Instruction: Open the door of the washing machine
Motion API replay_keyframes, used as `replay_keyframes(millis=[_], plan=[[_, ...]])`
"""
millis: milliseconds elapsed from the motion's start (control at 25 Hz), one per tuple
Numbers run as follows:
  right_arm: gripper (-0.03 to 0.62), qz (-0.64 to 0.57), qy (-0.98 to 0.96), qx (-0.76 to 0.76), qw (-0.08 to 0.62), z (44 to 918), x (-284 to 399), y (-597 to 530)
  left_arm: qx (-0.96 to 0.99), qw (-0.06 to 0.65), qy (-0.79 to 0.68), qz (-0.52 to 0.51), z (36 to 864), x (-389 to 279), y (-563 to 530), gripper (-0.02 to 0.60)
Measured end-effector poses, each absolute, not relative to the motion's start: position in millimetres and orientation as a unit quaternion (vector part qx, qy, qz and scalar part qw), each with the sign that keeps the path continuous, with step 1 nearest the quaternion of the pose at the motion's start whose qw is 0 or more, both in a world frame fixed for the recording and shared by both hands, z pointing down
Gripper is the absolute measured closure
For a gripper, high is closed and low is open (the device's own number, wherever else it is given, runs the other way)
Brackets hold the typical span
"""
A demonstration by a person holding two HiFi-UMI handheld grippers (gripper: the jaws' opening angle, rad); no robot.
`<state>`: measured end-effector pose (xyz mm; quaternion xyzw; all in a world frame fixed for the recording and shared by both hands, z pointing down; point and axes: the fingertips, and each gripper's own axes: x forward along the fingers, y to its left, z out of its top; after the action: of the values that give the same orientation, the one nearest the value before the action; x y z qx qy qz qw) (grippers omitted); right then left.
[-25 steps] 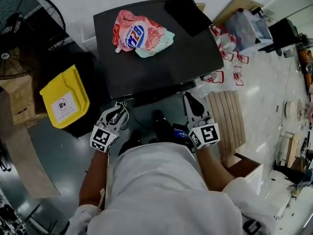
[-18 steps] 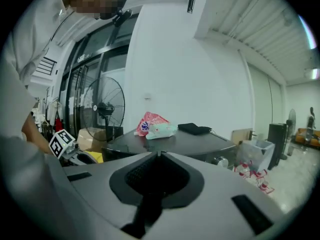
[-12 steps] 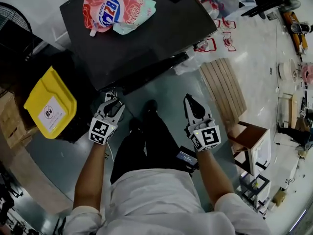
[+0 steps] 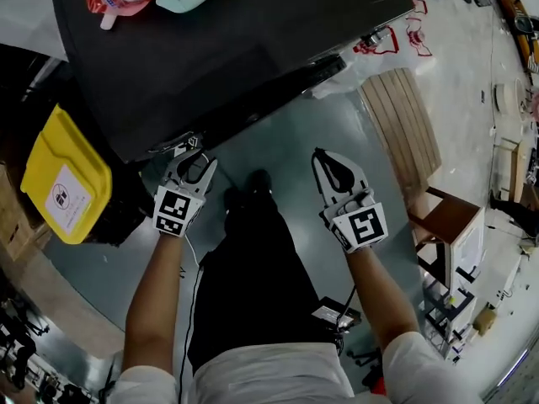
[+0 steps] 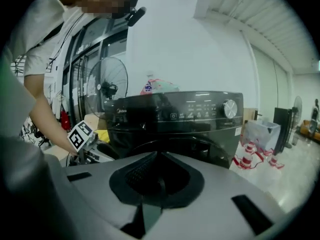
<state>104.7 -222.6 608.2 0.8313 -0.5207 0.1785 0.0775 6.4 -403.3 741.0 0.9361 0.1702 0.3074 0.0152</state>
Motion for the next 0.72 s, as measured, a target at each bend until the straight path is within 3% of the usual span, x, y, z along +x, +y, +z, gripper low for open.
replay_keyframes(millis=[520, 720], plan=[[0.551, 0.212, -0.502, 0.838, 0.034, 699.7, 97.5, -217.3, 0.929, -0.004, 0.199, 0.313, 794.7, 33.8, -397.1, 0.460], [0.551, 0.210, -0.494, 0.843, 0.030, 703.6, 100.8, -218.6, 0.930, 0.044, 0.197, 0.306, 796.5, 33.2, -395.8, 0.477]])
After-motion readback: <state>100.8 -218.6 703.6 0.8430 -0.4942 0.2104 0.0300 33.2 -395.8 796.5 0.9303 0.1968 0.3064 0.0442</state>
